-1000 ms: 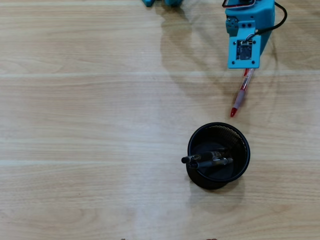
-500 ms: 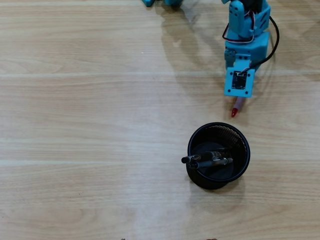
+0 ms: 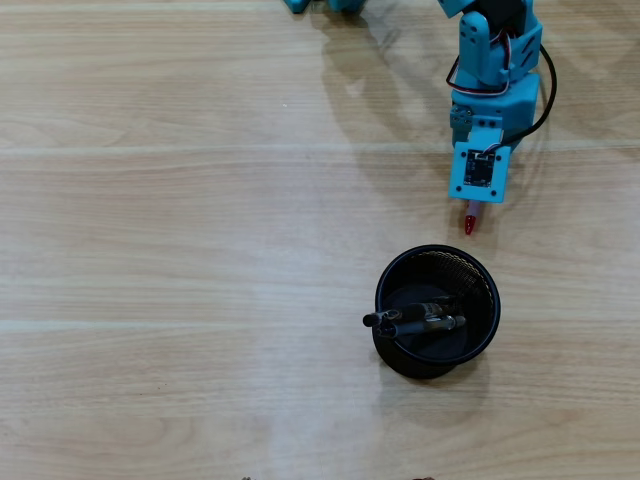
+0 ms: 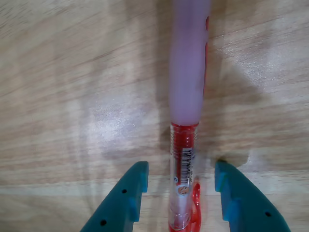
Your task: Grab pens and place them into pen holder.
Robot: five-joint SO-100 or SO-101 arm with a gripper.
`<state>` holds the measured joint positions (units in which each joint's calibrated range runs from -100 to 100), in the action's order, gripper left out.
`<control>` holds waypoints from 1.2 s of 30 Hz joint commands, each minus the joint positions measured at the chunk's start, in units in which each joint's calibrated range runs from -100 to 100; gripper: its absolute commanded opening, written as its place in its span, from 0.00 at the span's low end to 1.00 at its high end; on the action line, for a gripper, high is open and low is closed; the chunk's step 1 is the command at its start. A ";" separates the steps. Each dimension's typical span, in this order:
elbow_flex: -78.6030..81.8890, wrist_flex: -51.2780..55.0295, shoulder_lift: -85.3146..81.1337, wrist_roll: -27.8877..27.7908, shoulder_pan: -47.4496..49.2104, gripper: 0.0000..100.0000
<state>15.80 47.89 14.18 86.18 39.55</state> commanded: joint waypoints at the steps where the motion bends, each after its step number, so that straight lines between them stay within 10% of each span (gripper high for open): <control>1: 2.98 0.03 0.11 -0.08 -0.44 0.14; 17: 4.98 0.03 -4.37 -1.70 -3.02 0.02; 22: -14.04 -4.10 -11.39 -15.71 -9.07 0.02; 27: -30.52 -35.47 -8.26 -39.03 -16.00 0.02; 36: -23.91 -47.85 -1.16 -25.90 -21.57 0.02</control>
<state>-8.46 2.24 12.74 56.49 19.29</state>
